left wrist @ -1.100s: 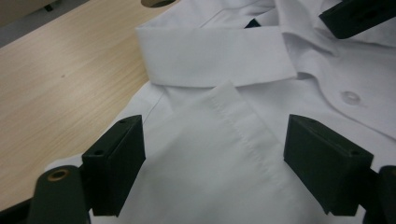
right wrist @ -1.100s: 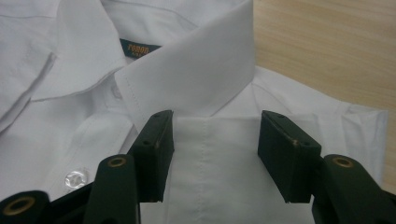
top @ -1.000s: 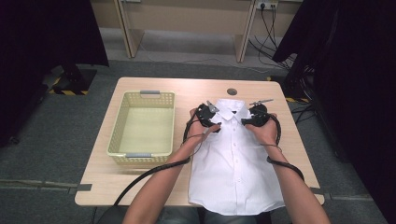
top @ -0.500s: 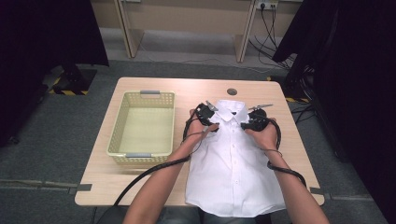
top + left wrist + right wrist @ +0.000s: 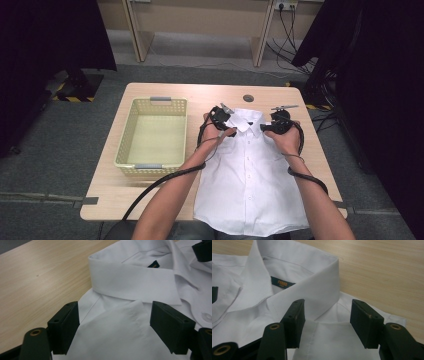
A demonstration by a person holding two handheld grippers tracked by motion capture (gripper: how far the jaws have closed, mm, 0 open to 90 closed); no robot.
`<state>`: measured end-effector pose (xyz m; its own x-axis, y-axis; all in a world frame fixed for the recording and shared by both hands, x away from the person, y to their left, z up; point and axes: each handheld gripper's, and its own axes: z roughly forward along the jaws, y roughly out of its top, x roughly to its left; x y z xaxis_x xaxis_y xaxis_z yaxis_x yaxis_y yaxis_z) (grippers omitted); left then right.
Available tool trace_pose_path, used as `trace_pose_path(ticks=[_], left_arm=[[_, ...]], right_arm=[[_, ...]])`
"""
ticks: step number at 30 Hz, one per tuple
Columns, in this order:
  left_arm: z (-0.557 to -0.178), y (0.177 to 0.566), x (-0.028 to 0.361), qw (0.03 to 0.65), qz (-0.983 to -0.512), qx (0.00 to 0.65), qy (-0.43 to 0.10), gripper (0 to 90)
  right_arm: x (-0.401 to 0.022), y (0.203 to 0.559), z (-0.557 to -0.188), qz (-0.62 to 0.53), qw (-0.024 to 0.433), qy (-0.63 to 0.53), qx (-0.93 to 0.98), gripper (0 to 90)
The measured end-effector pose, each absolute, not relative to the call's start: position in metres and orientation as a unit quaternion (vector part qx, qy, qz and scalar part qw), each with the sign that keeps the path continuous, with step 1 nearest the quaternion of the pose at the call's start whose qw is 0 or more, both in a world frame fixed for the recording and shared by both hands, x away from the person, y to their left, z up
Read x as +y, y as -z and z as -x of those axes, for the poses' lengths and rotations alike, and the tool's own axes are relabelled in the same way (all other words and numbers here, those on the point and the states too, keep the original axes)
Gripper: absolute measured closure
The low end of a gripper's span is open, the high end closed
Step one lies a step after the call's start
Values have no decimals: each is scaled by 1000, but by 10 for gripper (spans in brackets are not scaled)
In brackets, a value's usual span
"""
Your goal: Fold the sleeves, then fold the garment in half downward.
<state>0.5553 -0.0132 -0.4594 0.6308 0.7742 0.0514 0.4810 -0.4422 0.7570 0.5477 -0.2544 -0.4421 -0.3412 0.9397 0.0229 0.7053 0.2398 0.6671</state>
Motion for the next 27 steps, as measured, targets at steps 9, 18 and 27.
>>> trace_pose_path(ticks=[9,18,27], left_arm=[[-564,467,-11,365,-821,391,-201,218],[-568,472,-12,354,-825,396,-193,222],[-573,475,-12,367,-819,409,-165,268]], right_arm=[[-251,448,-558,-535,200,-286,769,444],[-253,456,-561,-537,200,-274,772,445],[-256,462,-564,-534,184,-285,774,482]])
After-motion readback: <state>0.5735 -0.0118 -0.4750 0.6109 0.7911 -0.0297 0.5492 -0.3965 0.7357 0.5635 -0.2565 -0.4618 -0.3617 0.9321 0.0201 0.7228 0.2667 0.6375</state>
